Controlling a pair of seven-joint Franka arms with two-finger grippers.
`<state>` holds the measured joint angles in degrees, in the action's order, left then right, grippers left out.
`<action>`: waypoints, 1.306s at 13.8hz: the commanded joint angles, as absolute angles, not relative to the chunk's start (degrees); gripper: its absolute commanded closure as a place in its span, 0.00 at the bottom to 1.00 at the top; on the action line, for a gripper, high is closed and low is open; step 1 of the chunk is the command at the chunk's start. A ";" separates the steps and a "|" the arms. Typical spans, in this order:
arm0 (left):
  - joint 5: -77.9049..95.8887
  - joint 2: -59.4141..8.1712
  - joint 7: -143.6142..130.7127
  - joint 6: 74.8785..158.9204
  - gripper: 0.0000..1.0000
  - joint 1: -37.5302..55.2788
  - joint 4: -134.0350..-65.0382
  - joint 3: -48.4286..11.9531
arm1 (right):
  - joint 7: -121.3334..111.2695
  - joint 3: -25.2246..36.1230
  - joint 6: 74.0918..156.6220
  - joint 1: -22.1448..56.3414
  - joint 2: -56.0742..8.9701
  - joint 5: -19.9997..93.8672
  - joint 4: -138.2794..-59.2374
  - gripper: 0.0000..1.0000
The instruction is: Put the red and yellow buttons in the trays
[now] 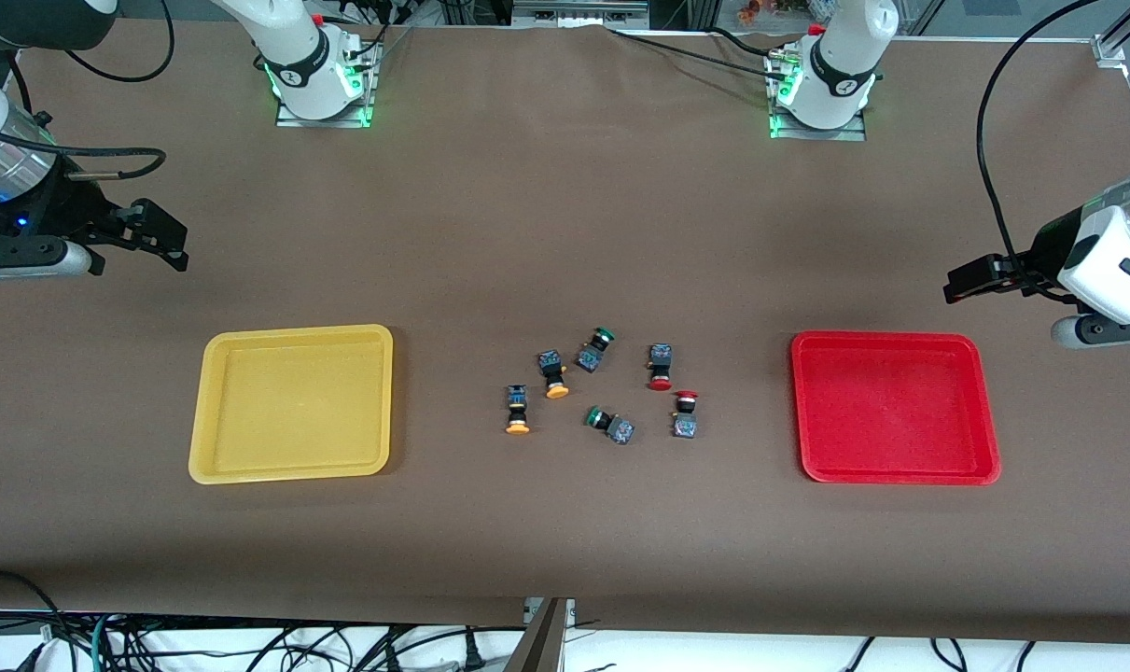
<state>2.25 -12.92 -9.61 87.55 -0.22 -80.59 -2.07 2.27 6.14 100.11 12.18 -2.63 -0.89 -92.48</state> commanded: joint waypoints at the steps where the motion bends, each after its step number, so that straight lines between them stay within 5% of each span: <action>1: 2.64 -14.06 -9.05 86.40 0.00 -0.26 -78.40 -2.11 | 2.29 5.98 99.14 12.13 -3.16 -1.32 -91.49 0.00; 10: 3.34 -16.78 -8.61 90.44 0.00 0.88 -78.40 -2.64 | 2.37 6.06 99.93 11.95 -3.25 -0.70 -91.49 0.00; 18: 3.43 -29.95 -15.37 104.74 0.00 9.22 -78.40 -2.72 | 2.29 5.98 102.03 12.30 -3.51 -0.62 -91.32 0.00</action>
